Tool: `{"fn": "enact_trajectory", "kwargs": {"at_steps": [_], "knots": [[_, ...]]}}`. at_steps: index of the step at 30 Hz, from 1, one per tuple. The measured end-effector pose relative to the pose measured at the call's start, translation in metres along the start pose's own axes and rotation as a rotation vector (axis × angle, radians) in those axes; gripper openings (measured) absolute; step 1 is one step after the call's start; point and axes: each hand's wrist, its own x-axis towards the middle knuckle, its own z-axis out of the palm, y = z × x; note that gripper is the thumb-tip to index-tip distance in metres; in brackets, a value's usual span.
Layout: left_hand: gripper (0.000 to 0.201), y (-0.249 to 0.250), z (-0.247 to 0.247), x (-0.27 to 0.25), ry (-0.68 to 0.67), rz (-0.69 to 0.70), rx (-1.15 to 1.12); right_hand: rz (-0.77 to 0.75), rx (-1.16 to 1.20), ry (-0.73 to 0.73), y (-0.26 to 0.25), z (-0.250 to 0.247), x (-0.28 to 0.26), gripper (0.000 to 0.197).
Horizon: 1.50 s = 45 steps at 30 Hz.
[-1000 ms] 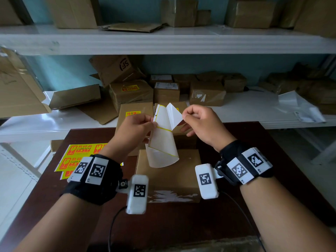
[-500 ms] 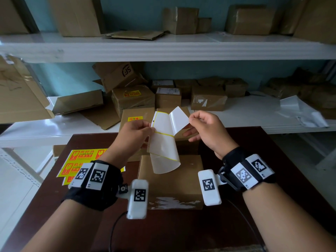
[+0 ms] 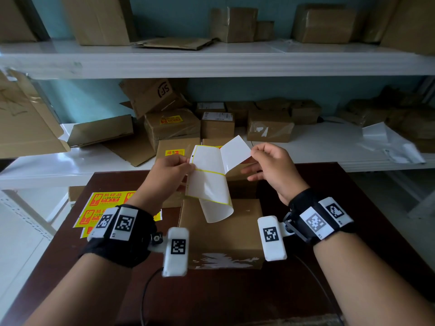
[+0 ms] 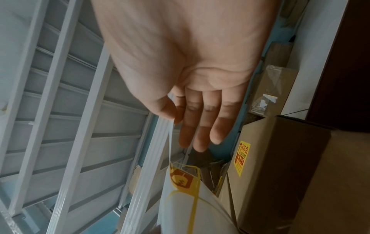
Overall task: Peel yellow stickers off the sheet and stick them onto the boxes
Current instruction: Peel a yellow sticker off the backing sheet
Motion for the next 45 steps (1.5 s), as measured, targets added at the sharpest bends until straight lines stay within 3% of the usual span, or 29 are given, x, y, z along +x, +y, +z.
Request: {"fn": "enact_trajectory", "kwargs": {"at_steps": [45], "knots": [[0.011, -0.033, -0.035, 0.027, 0.175, -0.038, -0.034, 0.028, 0.138, 0.093, -0.005, -0.020, 0.001, 0.016]]}}
